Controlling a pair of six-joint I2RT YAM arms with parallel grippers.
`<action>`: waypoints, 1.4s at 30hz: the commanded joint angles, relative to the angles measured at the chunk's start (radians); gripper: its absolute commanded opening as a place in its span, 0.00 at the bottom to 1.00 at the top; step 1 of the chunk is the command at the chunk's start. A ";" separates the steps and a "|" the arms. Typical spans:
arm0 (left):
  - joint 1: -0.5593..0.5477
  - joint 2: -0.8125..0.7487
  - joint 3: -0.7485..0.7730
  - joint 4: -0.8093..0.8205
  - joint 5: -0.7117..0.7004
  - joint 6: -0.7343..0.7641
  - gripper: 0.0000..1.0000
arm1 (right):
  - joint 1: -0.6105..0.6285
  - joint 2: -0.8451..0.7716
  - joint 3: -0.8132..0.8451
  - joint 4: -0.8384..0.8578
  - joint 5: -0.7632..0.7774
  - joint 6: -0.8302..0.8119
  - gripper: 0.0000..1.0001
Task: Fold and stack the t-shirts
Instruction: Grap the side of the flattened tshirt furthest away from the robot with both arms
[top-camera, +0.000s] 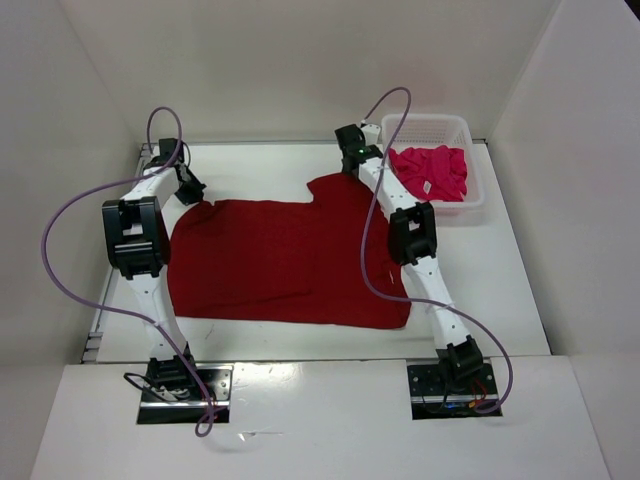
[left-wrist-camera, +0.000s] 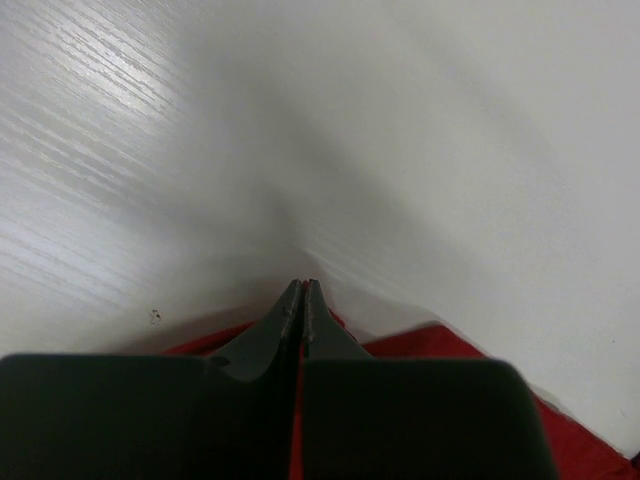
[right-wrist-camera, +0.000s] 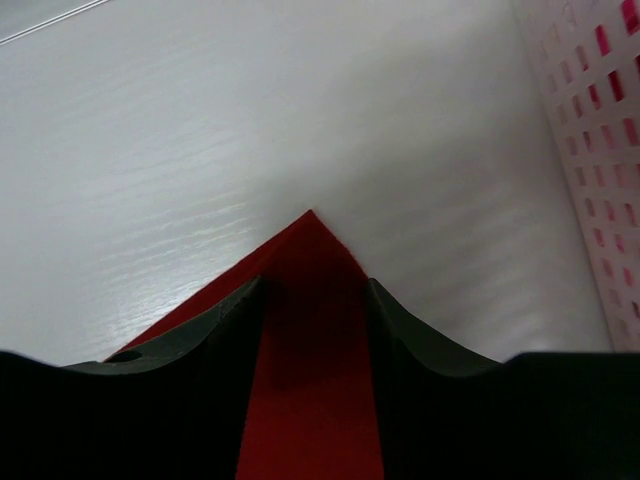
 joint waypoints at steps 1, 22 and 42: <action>-0.002 -0.038 0.025 0.028 0.014 -0.022 0.00 | -0.018 0.011 0.038 -0.023 0.038 -0.020 0.51; -0.032 -0.029 0.025 0.028 0.024 -0.022 0.00 | -0.083 0.031 0.038 0.073 -0.144 -0.049 0.48; -0.042 -0.056 0.025 0.028 -0.006 -0.022 0.00 | -0.101 0.049 0.029 0.060 -0.374 -0.038 0.29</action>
